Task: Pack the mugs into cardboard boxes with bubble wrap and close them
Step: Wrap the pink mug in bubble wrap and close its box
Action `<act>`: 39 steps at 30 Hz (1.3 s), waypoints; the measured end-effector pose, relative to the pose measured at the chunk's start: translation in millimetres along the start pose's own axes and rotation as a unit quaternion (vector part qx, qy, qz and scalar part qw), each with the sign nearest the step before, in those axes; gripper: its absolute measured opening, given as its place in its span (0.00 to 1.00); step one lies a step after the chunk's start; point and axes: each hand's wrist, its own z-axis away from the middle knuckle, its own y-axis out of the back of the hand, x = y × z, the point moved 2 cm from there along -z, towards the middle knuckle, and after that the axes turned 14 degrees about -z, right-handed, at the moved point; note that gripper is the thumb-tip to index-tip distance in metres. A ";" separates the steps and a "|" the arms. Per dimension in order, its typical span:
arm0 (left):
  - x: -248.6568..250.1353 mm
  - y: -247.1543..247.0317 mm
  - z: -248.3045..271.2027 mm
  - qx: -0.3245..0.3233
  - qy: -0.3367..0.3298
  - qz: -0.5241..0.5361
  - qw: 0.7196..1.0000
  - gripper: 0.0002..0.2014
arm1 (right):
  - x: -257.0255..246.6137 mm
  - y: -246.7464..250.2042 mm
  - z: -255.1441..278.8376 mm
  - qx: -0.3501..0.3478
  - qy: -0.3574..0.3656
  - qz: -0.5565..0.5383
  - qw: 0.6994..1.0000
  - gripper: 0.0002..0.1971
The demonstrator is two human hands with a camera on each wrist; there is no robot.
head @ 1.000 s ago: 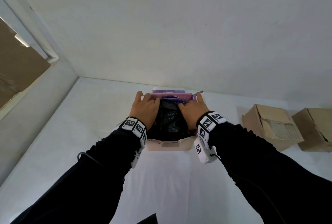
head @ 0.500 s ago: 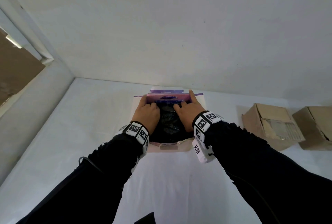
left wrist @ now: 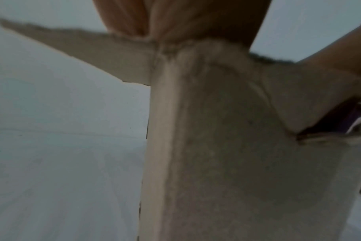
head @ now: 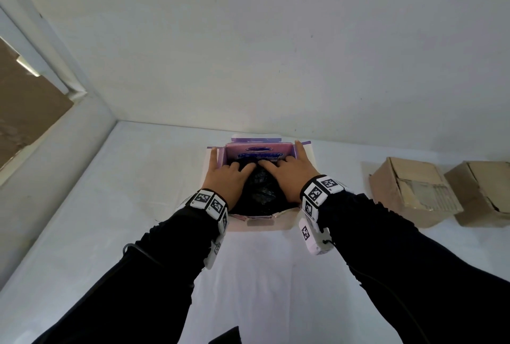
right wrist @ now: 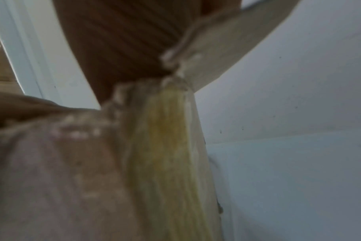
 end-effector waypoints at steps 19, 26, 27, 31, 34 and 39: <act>-18.6 14.1 75.4 0.154 0.152 0.417 0.882 0.30 | -13.3 -7.4 77.9 0.331 -0.200 -0.440 0.811 0.31; -6.6 -0.4 64.0 0.130 0.058 0.293 0.946 0.23 | -15.7 -10.0 70.2 0.302 -0.162 -0.366 0.865 0.08; -8.9 -2.6 61.3 0.141 0.056 0.283 0.947 0.25 | -9.9 -11.0 67.5 0.305 -0.164 -0.382 0.857 0.09; -24.0 -6.9 49.1 0.083 0.133 0.337 0.928 0.29 | 8.3 -15.1 47.3 0.221 -0.200 -0.445 0.845 0.23; -34.0 -10.6 36.5 0.021 0.160 0.389 0.907 0.32 | 23.1 -24.4 25.3 0.090 -0.234 -0.490 0.835 0.33; -40.2 -17.5 34.9 -0.028 0.135 0.392 0.910 0.29 | 35.1 -20.5 -1.9 0.073 -0.236 -0.538 0.806 0.27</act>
